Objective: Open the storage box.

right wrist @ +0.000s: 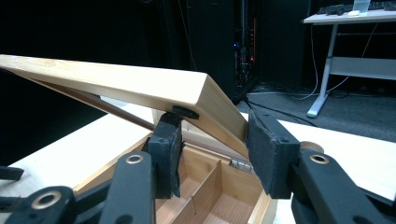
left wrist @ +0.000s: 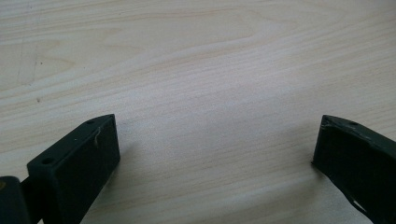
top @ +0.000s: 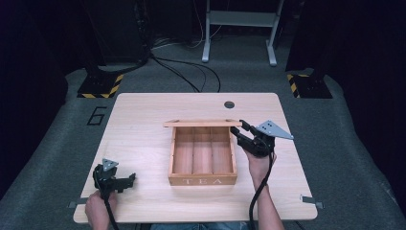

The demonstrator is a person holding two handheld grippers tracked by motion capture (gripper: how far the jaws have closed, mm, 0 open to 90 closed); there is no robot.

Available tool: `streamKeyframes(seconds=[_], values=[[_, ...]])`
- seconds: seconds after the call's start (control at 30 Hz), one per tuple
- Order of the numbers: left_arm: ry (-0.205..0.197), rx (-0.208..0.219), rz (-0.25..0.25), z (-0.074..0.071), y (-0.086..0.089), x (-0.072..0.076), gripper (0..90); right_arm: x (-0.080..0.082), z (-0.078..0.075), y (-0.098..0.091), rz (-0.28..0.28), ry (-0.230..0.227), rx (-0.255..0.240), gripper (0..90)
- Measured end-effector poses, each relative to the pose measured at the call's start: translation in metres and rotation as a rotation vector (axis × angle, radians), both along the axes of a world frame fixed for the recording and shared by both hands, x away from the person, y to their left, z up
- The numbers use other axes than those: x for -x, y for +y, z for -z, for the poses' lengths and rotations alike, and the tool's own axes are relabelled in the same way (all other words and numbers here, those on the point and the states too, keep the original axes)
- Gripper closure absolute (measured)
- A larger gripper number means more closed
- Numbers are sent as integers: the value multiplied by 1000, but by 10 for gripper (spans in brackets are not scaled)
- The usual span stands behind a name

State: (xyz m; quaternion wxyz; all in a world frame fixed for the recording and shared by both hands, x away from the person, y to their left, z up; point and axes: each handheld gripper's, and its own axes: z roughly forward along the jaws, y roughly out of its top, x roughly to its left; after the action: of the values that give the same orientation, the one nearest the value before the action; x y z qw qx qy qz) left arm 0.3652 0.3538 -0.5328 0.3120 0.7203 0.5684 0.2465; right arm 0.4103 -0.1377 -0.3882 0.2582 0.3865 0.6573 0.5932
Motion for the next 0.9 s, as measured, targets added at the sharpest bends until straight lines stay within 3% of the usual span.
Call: streamKeyframes(seconds=[0.4, 0.9], values=[[0, -1, 1, 0, 0, 0, 3, 15, 15, -3, -18, 28, 11, 535], [0, 0, 1, 0, 0, 0, 3, 35, 49, -7, -27, 67, 22, 462]])
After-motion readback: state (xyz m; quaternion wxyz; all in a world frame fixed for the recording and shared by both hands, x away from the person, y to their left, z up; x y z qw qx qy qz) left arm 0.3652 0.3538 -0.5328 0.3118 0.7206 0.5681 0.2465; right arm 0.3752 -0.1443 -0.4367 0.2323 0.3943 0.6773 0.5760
